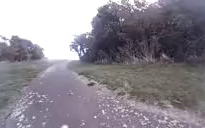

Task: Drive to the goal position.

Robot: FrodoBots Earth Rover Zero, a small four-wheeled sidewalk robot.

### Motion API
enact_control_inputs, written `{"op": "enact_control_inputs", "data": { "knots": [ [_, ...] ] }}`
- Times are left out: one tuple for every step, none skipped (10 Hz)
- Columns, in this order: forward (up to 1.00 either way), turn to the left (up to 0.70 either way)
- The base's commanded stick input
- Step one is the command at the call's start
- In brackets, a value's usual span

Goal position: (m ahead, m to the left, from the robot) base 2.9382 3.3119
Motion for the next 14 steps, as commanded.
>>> {"op": "enact_control_inputs", "data": {
  "knots": [
    [0.00,0.85],
    [0.00,0.85],
    [0.00,0.85],
    [0.00,0.85],
    [0.00,0.85],
    [0.00,0.85],
    [0.00,0.85],
    [0.00,0.85],
    [0.00,0.85],
    [0.00,0.85],
    [0.00,0.85],
    [0.00,0.85],
    [0.00,0.62],
    [0.00,0.45]
  ]
}}
